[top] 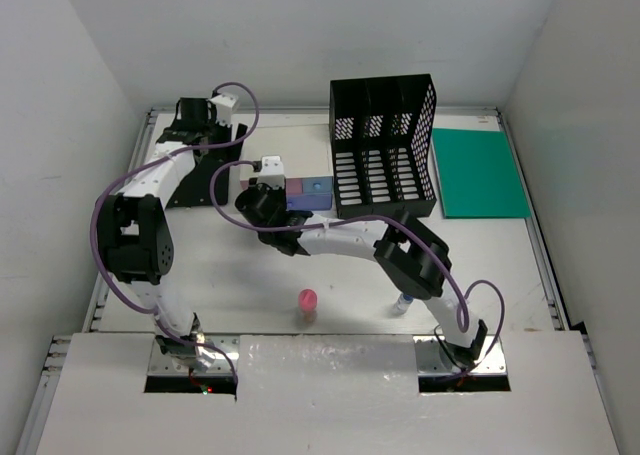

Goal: Organize the desk

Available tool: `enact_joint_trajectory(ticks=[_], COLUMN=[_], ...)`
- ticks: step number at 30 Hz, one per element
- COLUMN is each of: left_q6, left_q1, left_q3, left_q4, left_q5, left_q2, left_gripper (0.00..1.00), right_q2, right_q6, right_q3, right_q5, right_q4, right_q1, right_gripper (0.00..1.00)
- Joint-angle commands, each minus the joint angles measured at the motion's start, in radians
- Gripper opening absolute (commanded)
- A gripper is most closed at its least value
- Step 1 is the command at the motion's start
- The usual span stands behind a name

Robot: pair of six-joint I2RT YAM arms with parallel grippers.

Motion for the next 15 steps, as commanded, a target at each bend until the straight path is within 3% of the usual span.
enact_joint_trajectory(ticks=[1, 15], left_q6=[-0.006, 0.014], left_q1=[-0.001, 0.001], left_q3=[-0.007, -0.029], left_q4=[0.038, 0.054], left_q5=[0.041, 0.012], left_q2=[-0.054, -0.060], left_gripper=[0.88, 0.88], right_q2=[0.002, 0.048], right_q6=[-0.034, -0.051], right_q3=[0.067, 0.120], right_q5=[0.091, 0.103], right_q4=[0.021, -0.042], right_q1=[0.004, -0.019], right_gripper=[0.36, 0.34])
